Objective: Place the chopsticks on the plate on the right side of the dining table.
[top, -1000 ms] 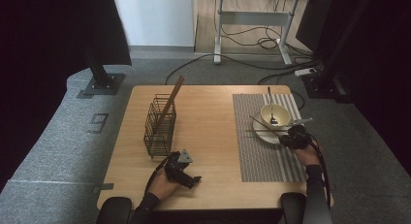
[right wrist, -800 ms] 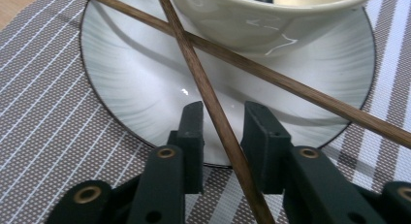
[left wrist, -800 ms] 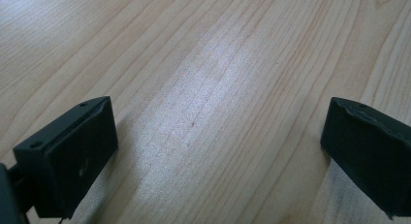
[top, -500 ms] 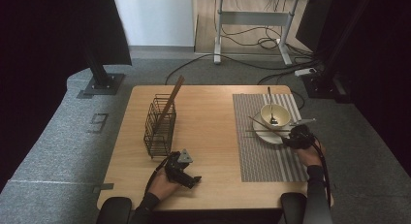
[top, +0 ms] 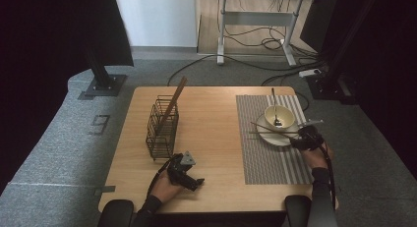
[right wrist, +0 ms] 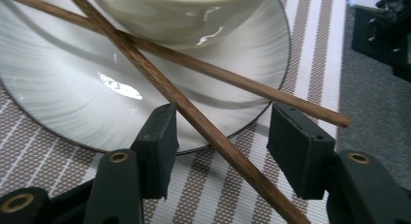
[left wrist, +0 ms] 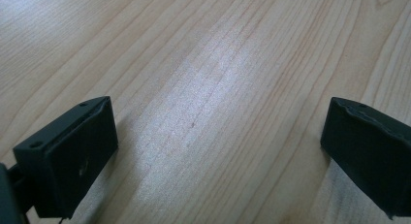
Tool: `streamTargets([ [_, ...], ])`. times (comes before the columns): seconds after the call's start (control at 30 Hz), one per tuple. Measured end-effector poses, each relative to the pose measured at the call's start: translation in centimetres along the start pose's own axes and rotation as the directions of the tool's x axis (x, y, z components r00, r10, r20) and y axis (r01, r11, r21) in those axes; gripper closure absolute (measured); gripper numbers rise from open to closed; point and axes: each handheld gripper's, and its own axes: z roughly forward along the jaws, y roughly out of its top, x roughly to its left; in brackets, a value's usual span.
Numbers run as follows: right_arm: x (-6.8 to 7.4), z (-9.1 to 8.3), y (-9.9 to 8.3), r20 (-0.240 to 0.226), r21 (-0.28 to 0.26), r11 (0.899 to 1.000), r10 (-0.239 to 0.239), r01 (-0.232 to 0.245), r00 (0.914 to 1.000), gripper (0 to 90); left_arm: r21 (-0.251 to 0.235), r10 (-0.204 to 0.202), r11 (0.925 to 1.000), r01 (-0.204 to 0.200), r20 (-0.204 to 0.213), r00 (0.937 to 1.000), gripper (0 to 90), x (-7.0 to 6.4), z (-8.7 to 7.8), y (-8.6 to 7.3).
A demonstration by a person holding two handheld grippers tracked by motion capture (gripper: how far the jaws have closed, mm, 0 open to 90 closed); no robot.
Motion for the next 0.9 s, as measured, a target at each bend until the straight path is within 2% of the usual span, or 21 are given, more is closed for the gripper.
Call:
streamTargets([
  [0.53, -0.9, 0.2, -0.3, 0.083, -0.024, 0.999, 0.048, -0.046, 0.9954, 37.3, 0.0, 0.0, 1.0, 0.0, 0.0, 1.0, 0.0, 0.0, 0.0, 0.0],
  [0.9, -1.5, 0.5, -0.3, 0.101, -0.044, 0.997, 0.069, -0.065, 0.9925, 37.0, 0.0, 0.0, 1.0, 0.0, 0.0, 1.0, 0.0, 0.0, 0.0, 0.0],
])
